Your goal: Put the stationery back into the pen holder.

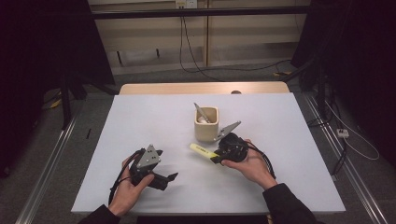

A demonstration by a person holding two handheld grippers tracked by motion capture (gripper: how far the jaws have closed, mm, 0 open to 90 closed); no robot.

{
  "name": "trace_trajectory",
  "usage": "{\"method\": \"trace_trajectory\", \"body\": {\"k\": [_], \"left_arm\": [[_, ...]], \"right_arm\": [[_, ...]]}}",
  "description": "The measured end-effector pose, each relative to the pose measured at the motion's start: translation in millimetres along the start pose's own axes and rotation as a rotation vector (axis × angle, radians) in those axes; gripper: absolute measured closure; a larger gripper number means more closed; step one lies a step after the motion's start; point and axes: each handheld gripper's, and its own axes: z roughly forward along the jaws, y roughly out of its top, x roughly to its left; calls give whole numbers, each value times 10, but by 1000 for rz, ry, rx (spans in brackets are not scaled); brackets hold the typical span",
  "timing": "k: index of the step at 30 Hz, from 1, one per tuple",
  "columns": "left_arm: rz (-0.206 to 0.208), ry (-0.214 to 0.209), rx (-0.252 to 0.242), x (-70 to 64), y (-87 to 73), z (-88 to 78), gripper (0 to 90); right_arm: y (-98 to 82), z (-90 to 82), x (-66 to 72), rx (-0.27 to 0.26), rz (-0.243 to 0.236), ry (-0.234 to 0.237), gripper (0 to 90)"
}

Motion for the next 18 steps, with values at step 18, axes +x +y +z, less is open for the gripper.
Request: {"method": "trace_trajectory", "body": {"k": [18], "left_arm": [[191,-46,13,-28,385,363,74]], "right_arm": [[146,-17,42,-3,-17,20,680]]}}
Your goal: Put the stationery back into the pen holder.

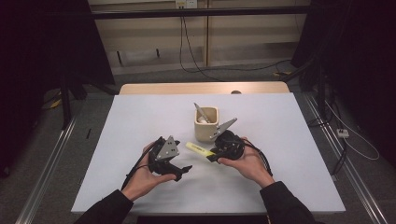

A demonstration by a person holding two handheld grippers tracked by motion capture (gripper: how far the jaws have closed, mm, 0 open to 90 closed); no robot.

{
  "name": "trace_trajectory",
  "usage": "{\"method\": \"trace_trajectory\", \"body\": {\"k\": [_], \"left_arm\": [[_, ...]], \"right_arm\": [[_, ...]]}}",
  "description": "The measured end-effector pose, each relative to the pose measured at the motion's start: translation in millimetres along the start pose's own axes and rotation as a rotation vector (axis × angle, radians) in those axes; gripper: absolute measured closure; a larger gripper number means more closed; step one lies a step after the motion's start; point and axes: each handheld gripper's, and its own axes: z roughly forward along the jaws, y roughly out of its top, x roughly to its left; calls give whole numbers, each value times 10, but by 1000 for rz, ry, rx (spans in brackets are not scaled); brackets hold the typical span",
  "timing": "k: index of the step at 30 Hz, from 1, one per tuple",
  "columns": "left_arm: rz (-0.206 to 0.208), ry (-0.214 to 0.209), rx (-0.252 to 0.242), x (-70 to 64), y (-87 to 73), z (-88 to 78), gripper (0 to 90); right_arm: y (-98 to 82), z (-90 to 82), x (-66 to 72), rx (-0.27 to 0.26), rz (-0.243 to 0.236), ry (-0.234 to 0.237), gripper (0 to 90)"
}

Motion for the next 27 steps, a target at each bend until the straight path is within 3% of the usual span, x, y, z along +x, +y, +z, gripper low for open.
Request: {"method": "trace_trajectory", "body": {"k": [3,4,6,12,16,22,24,25,26,27], "left_arm": [[72,16,19,-48,32,37,86],[127,31,31,-68,46,53,103],[167,46,46,-88,63,77,106],[212,95,44,-98,44,127,128],[249,155,35,-142,27,117,146],[369,233,48,-232,20,115,273],[397,261,63,-257,25,110,294],[393,263,44,-275,19,126,303],[428,268,76,-267,33,105,320],[427,273,76,-273,30,107,335]], "right_arm": [[28,15,16,0,-6,4,680],[38,18,19,1,-5,6,680],[64,22,25,3,-8,5,680],[117,22,53,3,-17,16,680],[133,29,74,7,-21,22,680],[157,39,106,6,-31,30,680],[166,37,116,-1,-37,27,680],[173,29,126,-7,-42,24,680],[182,25,139,-9,-44,25,680],[191,26,149,-12,-50,24,680]]}}
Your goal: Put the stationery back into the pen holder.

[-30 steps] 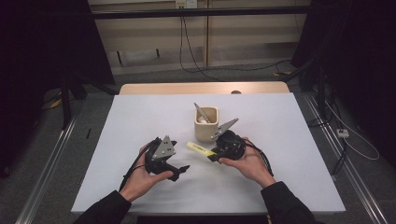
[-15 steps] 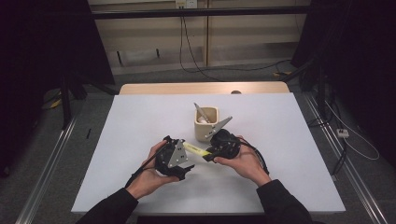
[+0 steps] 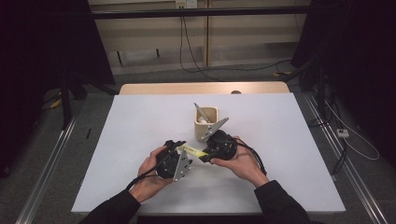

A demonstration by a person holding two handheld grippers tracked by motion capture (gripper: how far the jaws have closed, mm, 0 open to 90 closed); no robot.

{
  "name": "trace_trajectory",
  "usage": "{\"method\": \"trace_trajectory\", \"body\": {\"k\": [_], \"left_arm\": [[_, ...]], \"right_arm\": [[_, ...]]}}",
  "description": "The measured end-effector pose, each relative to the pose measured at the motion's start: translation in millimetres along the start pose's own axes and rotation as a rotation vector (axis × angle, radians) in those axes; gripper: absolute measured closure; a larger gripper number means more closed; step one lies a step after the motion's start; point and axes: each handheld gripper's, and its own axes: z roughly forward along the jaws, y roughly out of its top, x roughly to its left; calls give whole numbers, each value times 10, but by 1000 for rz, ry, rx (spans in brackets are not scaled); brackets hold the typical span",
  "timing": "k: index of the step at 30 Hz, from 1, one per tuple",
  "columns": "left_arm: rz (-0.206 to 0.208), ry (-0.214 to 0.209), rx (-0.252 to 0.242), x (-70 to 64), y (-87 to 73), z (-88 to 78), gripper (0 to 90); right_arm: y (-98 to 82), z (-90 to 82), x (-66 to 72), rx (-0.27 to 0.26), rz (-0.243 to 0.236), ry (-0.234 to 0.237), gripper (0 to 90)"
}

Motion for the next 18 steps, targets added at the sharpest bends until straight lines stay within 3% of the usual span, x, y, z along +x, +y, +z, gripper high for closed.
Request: {"method": "trace_trajectory", "body": {"k": [8,11,18], "left_arm": [[52,27,6,-59,10,3,478],[100,43,12,-96,17,19,518],[161,47,27,-151,28,38,618]], "right_arm": [[69,50,38,15,-7,23,680],[91,74,49,16,-3,34,680],[112,116,67,14,3,52,680]]}}
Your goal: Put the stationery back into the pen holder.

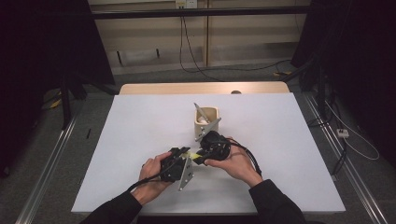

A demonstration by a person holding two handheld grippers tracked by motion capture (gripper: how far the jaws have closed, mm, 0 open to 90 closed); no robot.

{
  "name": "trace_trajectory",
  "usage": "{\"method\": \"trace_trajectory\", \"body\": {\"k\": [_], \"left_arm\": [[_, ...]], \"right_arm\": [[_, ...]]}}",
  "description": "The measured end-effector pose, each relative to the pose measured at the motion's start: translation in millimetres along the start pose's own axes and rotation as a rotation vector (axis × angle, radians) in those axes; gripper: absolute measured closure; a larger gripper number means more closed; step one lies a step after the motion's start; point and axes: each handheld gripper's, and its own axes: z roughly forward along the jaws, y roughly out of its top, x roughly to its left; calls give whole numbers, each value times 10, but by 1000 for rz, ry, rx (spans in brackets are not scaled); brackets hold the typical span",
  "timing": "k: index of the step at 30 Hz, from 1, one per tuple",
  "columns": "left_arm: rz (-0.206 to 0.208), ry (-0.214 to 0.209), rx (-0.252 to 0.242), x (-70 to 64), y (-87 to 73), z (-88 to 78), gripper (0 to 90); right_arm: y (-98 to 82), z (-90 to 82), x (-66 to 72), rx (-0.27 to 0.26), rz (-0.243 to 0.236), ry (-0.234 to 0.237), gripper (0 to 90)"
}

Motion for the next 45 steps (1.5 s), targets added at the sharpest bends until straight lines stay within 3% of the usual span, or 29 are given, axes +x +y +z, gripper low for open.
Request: {"method": "trace_trajectory", "body": {"k": [8,11,12,13,14,15,16,18,19,22,31,38,45], "left_arm": [[-33,-44,-12,-16,-15,34,702],[-79,-76,-15,-11,-17,35,749],[-131,-83,-50,-27,-20,56,767],[-124,-95,-27,4,-27,39,773],[-161,-101,-50,-1,-34,52,774],[-154,-110,-34,21,-44,40,774],[-197,-110,-63,1,-49,57,774],[-211,-114,-63,14,-57,52,774],[-202,-117,-47,39,-64,39,774],[-256,-126,-62,80,-94,32,775],[-354,-166,-81,147,-146,41,774],[-447,-204,-100,191,-187,42,774],[-531,-247,-126,230,-225,50,774]], "right_arm": [[-10,-6,-14,-22,10,-6,676],[-18,-22,-23,-43,22,-6,672],[-22,-27,-30,-51,21,-5,672],[-26,-28,-34,-58,20,-8,671],[-29,-30,-32,-64,19,-9,667],[-33,-31,-30,-68,18,-13,662],[-37,-27,-23,-69,16,-18,656],[-49,-18,-17,-72,11,-29,642],[-55,-16,-23,-76,3,-33,622],[-76,-16,-22,-85,16,-40,567],[-146,-35,-64,-119,64,-99,414],[-211,-30,-78,-158,95,-112,325],[-288,-65,-120,-187,129,-131,174]]}}
